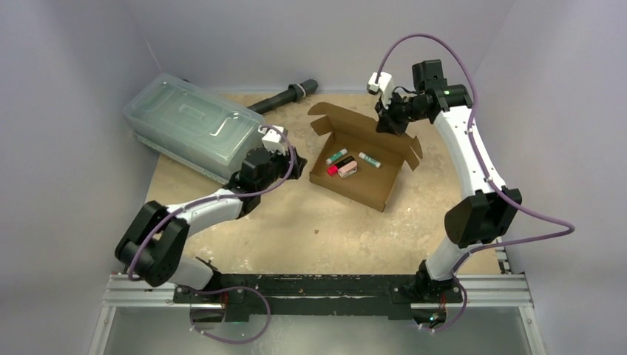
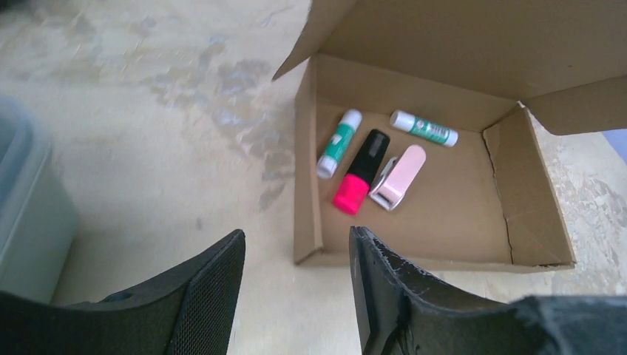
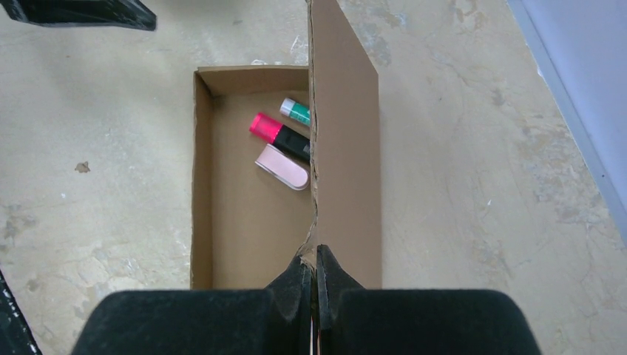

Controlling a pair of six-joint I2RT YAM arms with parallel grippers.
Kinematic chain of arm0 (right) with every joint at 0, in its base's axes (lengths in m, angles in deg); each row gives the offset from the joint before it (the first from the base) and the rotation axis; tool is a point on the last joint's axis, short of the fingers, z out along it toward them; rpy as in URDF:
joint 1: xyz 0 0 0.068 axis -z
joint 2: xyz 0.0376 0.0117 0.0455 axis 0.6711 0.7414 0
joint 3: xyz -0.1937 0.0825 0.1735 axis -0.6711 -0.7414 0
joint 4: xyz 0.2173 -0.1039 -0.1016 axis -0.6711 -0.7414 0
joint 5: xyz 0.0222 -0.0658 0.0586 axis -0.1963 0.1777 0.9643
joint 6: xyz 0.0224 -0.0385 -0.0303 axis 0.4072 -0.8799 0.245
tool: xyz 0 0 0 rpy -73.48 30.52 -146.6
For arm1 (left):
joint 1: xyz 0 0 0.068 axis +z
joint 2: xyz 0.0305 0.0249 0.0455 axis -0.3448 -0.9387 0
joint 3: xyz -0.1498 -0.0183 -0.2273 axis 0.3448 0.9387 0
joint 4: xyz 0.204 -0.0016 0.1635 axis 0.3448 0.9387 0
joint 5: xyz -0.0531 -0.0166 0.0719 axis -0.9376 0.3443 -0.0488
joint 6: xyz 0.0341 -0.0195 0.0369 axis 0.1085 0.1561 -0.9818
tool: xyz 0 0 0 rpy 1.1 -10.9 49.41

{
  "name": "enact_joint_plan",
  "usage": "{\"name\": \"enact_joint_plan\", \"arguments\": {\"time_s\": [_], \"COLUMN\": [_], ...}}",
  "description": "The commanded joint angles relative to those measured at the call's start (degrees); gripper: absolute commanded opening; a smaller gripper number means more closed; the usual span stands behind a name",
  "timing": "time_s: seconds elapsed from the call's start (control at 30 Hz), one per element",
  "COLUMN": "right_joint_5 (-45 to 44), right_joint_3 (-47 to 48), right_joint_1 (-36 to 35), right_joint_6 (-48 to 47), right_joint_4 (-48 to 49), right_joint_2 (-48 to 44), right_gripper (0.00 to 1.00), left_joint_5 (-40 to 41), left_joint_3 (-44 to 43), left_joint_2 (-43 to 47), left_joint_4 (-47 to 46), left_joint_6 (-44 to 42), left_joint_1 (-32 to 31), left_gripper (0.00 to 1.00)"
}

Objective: Fold the paper box

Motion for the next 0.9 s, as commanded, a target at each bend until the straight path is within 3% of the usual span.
{"name": "enact_joint_plan", "arguments": {"time_s": [0.0, 0.13, 0.3, 0.37, 0.53, 0.73, 0.87], "right_joint_5": [-0.1, 0.1, 0.5, 0.9, 1.6, 1.7, 1.6], "right_joint_3": [1.8, 1.9, 2.4, 2.7, 3.0, 4.5, 5.4], "right_joint_1": [0.1, 0.1, 0.1, 0.1, 0.1, 0.1, 0.1], "right_joint_6": [1.4, 1.5, 0.8, 0.5, 0.1, -0.2, -0.3], "right_joint_4": [2.1, 1.9, 1.1, 0.5, 0.1, -0.5, -0.6], "right_joint_2": [-1.2, -1.4, -1.3, -1.4, -1.3, -0.2, 0.6], "right_gripper": [0.01, 0.01, 0.01, 0.01, 0.01, 0.01, 0.01], "left_joint_5": [-7.4, -8.2, -8.7, -9.1, -14.3, -24.4, -27.9], "left_joint_3": [-3.3, -4.8, -8.4, -10.4, -16.7, -19.4, -19.9], "left_joint_2": [-7.2, -14.1, -21.4, -23.4, -28.5, -33.0, -34.5], "left_joint_4": [-18.8, -30.8, -37.5, -38.2, -36.6, -39.8, -42.5], "left_joint_6": [-10.4, -13.9, -19.9, -21.1, -20.5, -16.8, -13.5], "left_joint_1": [0.3, 0.3, 0.5, 0.8, 2.8, 5.4, 6.0], "left_gripper": [0.54, 0.55, 0.56, 0.61, 0.60, 0.42, 0.22]}}
